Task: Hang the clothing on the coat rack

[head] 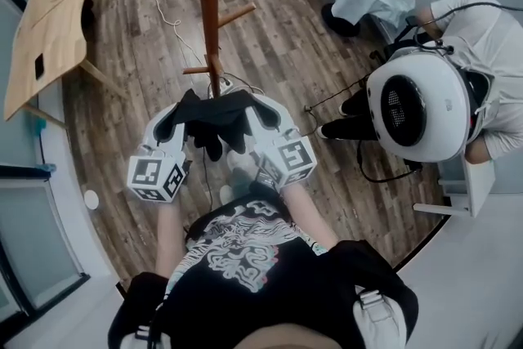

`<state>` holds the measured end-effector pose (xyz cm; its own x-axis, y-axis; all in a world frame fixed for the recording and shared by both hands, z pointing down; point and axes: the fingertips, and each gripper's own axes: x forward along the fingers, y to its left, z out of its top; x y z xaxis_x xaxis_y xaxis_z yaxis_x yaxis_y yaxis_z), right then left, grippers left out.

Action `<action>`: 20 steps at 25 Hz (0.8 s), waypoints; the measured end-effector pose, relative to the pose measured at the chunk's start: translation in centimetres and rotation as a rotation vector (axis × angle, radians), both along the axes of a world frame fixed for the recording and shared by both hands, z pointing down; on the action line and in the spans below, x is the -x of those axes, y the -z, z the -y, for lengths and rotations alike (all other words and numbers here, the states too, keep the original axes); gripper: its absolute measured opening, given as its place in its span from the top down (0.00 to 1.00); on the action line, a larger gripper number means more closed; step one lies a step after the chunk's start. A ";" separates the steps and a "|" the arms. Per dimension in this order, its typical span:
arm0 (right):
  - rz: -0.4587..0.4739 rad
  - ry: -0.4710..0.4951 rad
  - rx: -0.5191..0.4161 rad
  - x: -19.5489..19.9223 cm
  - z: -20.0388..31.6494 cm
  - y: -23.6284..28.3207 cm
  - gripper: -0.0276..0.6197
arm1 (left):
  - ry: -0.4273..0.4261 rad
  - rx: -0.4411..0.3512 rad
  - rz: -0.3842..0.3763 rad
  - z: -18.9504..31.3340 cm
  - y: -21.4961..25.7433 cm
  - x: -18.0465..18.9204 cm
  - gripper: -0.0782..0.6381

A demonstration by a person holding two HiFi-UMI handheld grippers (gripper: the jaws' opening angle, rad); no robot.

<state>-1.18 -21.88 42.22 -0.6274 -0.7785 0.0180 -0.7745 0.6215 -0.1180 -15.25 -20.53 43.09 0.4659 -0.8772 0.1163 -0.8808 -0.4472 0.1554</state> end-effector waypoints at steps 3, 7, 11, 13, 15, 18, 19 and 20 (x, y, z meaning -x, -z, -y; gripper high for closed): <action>0.006 0.005 -0.009 0.0 0.6 0.6 0.93 | 0.002 -0.004 -0.007 0.4 0.5 0.1 0.88; 0.008 0.008 -0.031 0.0 2.2 1.2 0.93 | 0.007 -0.021 -0.032 1.9 1.5 0.0 0.88; 0.008 -0.013 -0.030 0.0 3.2 1.7 0.93 | 0.006 -0.036 -0.034 2.8 2.0 0.3 0.88; 0.012 -0.009 -0.038 0.3 3.6 2.2 0.93 | 0.006 -0.044 -0.035 3.2 2.4 0.6 0.88; 0.021 -0.003 -0.046 0.7 4.0 2.5 0.93 | 0.004 -0.045 -0.042 3.5 2.7 0.9 0.88; 0.011 0.008 -0.061 0.8 4.8 2.8 0.93 | 0.010 -0.049 -0.051 4.4 3.0 1.1 0.88; 0.003 0.004 -0.065 0.6 5.1 3.0 0.93 | 0.011 -0.052 -0.052 4.7 3.1 1.0 0.88; -0.002 0.001 -0.070 0.4 5.5 3.1 0.93 | 0.012 -0.053 -0.052 5.1 3.2 0.8 0.88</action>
<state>-1.53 -27.33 39.10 -0.6279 -0.7775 -0.0351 -0.7743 0.6286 -0.0730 -16.10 -25.66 39.88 0.4599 -0.8869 0.0449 -0.8773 -0.4459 0.1775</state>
